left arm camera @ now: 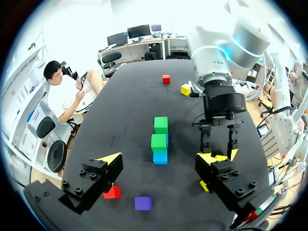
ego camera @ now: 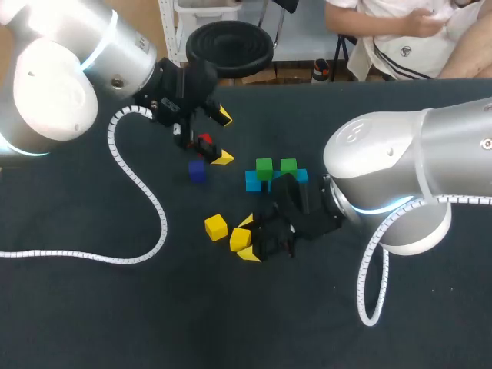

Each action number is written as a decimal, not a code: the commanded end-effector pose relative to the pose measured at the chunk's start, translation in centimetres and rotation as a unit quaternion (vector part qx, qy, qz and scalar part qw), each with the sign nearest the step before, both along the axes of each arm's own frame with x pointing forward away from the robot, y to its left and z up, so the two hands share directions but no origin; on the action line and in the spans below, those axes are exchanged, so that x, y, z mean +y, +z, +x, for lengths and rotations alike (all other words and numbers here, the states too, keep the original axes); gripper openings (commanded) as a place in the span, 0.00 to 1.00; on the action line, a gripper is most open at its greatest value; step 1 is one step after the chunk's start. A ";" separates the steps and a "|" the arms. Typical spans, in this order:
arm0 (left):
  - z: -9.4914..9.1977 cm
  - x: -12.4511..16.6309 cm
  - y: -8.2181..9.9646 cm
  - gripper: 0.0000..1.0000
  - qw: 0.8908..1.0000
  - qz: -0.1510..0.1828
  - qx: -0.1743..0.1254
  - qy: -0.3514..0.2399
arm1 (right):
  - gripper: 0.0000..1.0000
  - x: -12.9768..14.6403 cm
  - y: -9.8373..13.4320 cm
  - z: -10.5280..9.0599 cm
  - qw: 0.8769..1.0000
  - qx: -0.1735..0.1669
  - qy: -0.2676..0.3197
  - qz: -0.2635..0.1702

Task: Place the blue cubes, place green cubes on the blue cubes, place the yellow cubes on the green cubes, then place the red cubes on the yellow cubes, and place purple cube on the red cubes.

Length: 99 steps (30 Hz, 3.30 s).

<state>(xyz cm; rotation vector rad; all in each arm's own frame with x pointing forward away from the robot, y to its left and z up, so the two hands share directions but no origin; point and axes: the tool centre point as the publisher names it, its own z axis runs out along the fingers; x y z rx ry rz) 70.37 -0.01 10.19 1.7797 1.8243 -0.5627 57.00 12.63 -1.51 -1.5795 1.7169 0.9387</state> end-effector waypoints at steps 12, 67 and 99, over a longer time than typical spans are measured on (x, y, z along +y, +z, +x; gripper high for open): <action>0.0 0.1 0.0 1.00 1.000 -0.001 -0.001 0.000 | 1.00 -0.4 0.8 0.4 1.000 -0.014 -0.002 0.001; 0.0 0.1 0.0 1.00 1.000 -0.001 -0.001 0.000 | 0.00 -8.5 6.5 1.4 0.995 -0.095 0.005 -0.033; 0.0 0.1 0.0 1.00 1.000 -0.001 -0.001 0.000 | 0.00 -10.0 10.1 4.8 0.987 -0.152 0.042 -0.027</action>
